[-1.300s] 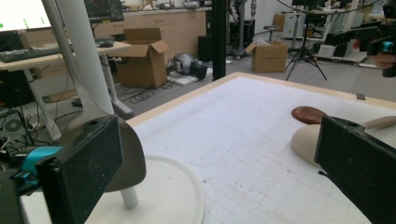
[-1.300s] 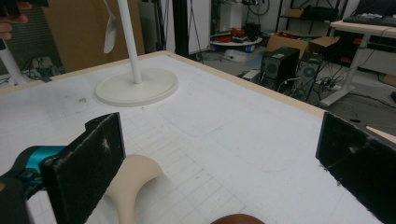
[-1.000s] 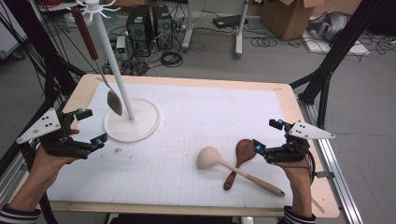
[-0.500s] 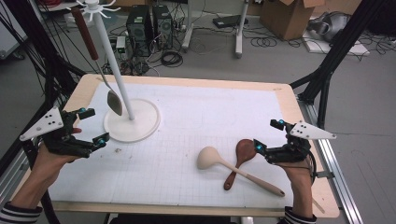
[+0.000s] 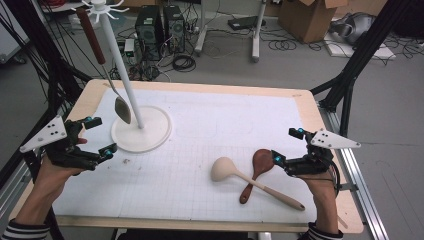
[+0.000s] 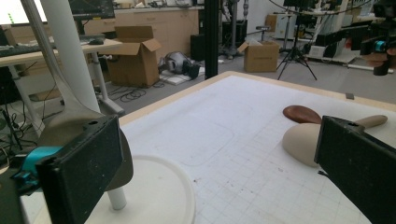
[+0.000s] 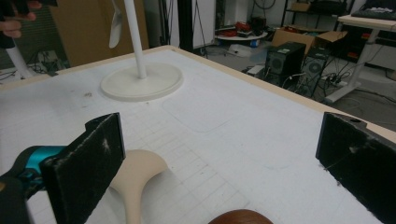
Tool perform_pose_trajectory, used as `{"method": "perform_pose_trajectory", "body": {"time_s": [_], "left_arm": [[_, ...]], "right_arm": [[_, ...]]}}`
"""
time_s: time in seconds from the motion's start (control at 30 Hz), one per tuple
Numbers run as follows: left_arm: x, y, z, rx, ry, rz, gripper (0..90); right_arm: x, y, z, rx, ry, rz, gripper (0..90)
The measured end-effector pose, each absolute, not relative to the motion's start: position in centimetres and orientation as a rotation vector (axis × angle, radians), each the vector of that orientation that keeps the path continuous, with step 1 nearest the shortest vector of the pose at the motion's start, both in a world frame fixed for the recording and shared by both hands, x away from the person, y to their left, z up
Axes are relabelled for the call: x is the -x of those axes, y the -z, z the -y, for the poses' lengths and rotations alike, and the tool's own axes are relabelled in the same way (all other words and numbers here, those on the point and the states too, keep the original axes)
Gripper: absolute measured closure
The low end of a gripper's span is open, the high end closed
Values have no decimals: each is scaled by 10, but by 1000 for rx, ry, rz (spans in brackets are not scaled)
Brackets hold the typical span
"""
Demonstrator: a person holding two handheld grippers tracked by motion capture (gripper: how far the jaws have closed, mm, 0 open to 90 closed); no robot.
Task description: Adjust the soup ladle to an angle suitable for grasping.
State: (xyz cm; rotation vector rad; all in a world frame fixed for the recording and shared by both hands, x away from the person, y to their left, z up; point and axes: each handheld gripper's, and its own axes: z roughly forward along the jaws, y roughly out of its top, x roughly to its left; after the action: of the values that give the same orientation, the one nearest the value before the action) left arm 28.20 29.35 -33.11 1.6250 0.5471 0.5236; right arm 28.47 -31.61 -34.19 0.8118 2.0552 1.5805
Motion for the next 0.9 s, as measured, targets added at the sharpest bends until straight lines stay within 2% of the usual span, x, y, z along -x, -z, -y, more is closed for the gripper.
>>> {"method": "perform_pose_trajectory", "body": {"time_s": [0.3, 0.9], "left_arm": [[-280, 332, -294, -1609, -485, -548, 17], [-276, 339, -291, -1629, -513, -564, 17]], "right_arm": [[-285, 335, 308, -796, -1498, -2151, 3], [-297, 336, 266, -654, -1110, -2531, 2]]}}
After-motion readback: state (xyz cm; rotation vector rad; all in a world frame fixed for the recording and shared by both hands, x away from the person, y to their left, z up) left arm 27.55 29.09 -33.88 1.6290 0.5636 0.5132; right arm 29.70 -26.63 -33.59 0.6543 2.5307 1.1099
